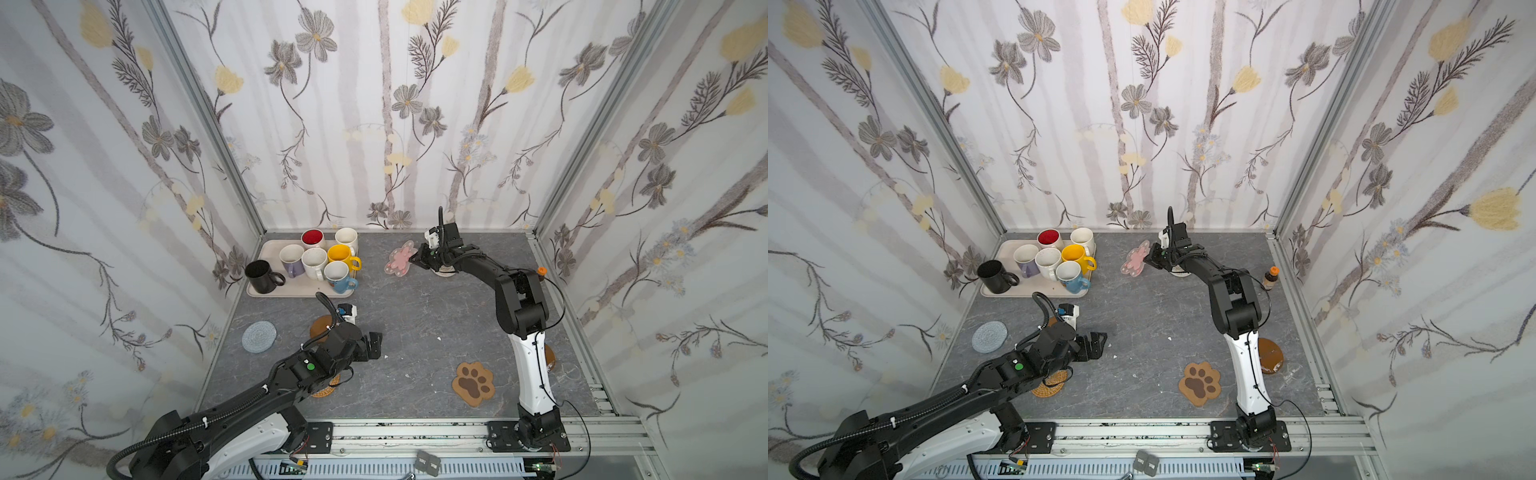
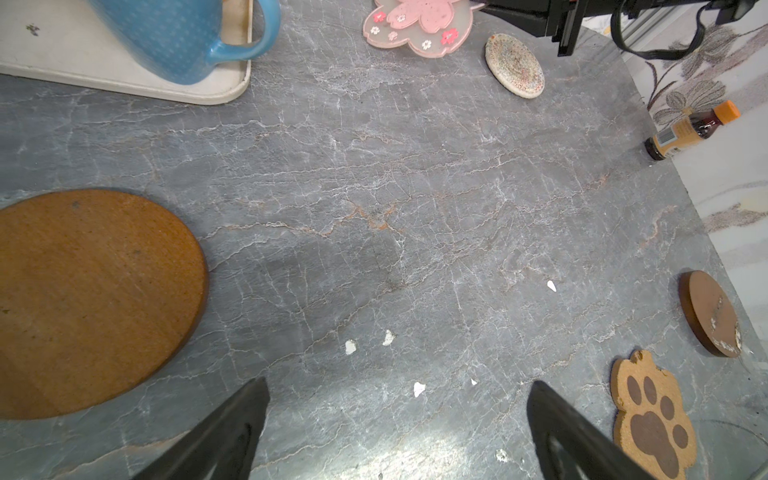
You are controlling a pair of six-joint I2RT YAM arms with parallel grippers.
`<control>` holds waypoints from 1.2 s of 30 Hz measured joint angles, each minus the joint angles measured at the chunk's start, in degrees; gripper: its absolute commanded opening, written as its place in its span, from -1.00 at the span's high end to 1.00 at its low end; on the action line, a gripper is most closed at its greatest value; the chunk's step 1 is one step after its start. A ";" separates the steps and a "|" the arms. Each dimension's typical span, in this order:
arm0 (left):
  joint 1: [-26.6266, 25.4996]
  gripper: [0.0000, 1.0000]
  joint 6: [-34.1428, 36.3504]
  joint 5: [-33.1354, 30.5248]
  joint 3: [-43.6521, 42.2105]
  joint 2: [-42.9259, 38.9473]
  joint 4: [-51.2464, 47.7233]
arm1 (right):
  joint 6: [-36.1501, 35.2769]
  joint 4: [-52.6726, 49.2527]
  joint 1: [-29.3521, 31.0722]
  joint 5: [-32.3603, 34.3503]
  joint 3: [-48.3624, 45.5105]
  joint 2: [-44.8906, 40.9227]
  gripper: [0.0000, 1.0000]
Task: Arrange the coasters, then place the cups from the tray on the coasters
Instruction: 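Carry the flower coaster with the right gripper toward the woven coaster, then lower the flower coaster beside the woven coaster and open the right gripper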
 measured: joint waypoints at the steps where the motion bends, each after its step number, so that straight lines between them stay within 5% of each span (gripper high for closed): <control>1: -0.02 -1.00 -0.02 0.02 -0.07 -0.07 0.02 | -0.22 -0.28 -0.24 0.63 0.66 0.48 0.64; 8: 0.00 -1.00 -0.46 0.02 -1.29 -1.73 -0.02 | -1.07 -2.34 -0.42 2.38 1.53 1.36 0.00; 24: 0.31 -1.00 0.02 -0.20 0.20 -2.36 -0.52 | -4.57 -7.43 -0.70 8.15 1.70 -4.00 -0.51; 36: -2.82 -0.78 2.27 -0.76 4.98 4.96 -0.92 | -8.17 -5.81 -1.01 12.37 -17.73 -21.42 -0.55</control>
